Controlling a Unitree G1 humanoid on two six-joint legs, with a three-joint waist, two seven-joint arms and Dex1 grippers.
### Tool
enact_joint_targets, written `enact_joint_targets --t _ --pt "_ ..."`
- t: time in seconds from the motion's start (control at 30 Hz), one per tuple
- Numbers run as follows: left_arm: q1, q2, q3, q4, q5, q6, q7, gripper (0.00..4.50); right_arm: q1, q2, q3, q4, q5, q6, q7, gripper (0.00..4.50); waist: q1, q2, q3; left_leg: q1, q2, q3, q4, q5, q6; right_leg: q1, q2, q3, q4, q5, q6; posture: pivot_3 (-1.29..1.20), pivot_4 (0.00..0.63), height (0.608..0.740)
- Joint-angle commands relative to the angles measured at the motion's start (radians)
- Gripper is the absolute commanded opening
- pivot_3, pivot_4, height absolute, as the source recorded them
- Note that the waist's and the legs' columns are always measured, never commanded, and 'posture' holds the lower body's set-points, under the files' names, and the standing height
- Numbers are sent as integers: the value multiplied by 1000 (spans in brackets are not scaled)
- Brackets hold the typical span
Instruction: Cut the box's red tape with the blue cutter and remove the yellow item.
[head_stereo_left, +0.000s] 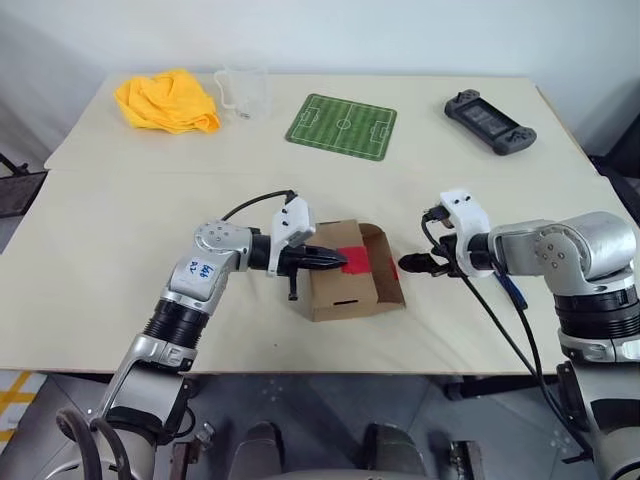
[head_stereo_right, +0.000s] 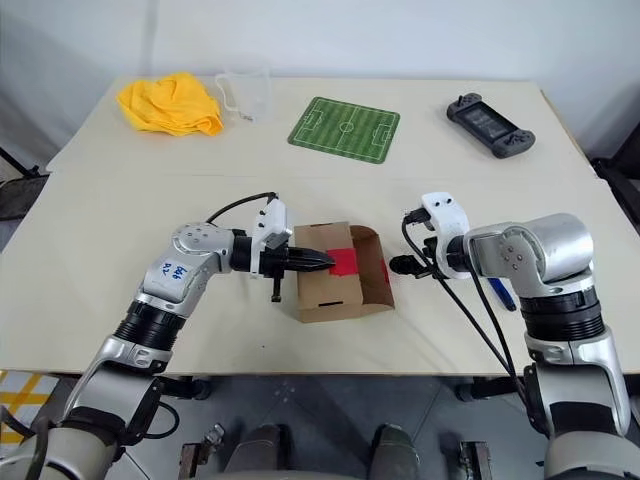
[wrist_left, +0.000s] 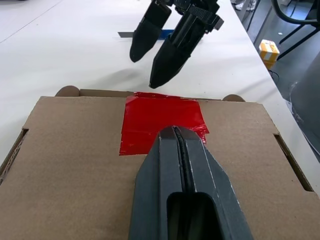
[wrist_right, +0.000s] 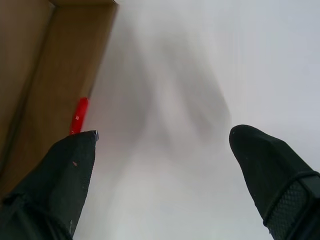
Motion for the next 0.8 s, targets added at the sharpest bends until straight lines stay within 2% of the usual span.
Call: enact_joint_targets --t 0.03,0.23,0.67,0.8 --pt "10 16 -11 -3 16 13 -9 0 -14 -14 -103 32 17 -12 61 4469 1 0 0 0 0 0 0 0 0 0 0 0 0 0 0 0 150 740" --pt "-1 18 -9 3 17 3 -15 0 -40 33 -247 178 110 133 171 4469 0 0 0 0 0 0 0 0 0 0 0 0 0 0 0 0 150 740" --pt "3 19 -9 -5 18 2 -15 0 -3 129 -211 258 139 145 205 4469 -2 0 0 0 0 0 0 0 0 0 0 0 0 0 0 0 150 740" --pt "6 19 -9 -12 17 6 -12 0 -2 152 -203 298 109 123 210 3281 -2 0 0 0 0 0 0 0 0 0 0 0 0 0 0 0 150 740"
